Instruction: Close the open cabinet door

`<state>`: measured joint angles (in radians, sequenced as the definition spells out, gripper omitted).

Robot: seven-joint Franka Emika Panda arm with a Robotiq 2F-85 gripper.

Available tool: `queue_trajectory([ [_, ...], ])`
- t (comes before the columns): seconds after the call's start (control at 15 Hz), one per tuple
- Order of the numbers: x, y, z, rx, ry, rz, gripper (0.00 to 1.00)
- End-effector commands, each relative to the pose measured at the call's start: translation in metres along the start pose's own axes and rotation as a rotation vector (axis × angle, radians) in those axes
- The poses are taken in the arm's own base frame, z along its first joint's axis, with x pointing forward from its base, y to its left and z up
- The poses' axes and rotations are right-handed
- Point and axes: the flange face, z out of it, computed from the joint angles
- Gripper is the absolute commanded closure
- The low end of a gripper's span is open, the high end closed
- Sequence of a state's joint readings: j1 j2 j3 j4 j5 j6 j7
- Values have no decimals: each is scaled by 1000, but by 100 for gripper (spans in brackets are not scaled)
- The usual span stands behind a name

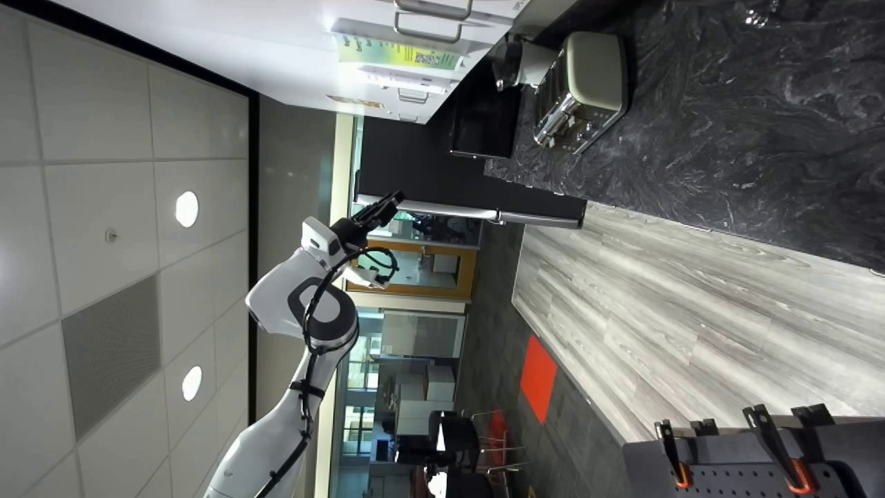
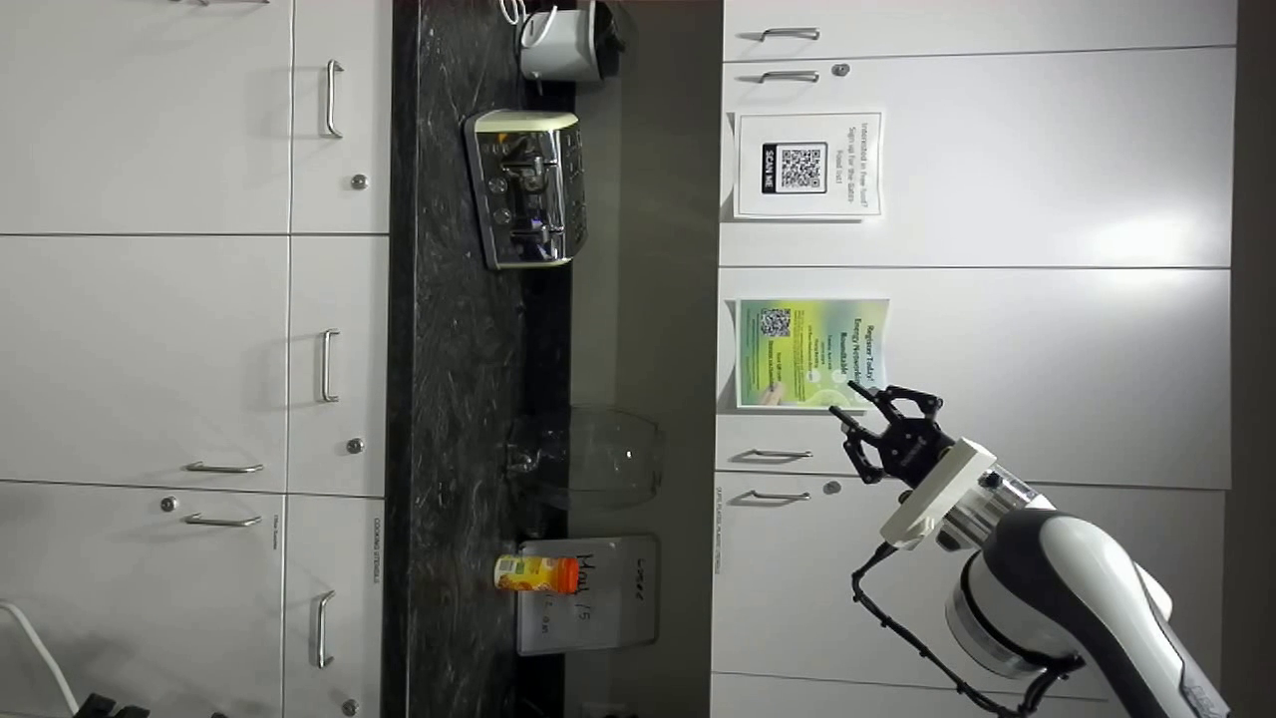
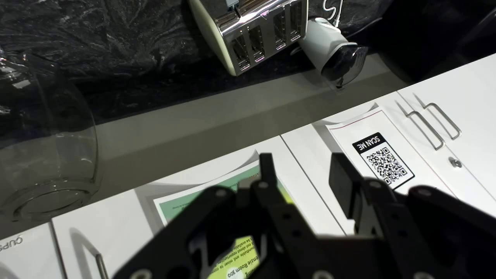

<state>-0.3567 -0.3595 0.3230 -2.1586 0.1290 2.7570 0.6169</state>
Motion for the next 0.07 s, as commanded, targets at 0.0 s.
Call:
queue_trajectory([
  [0.0, 0, 1, 0, 1, -1, 0, 57],
])
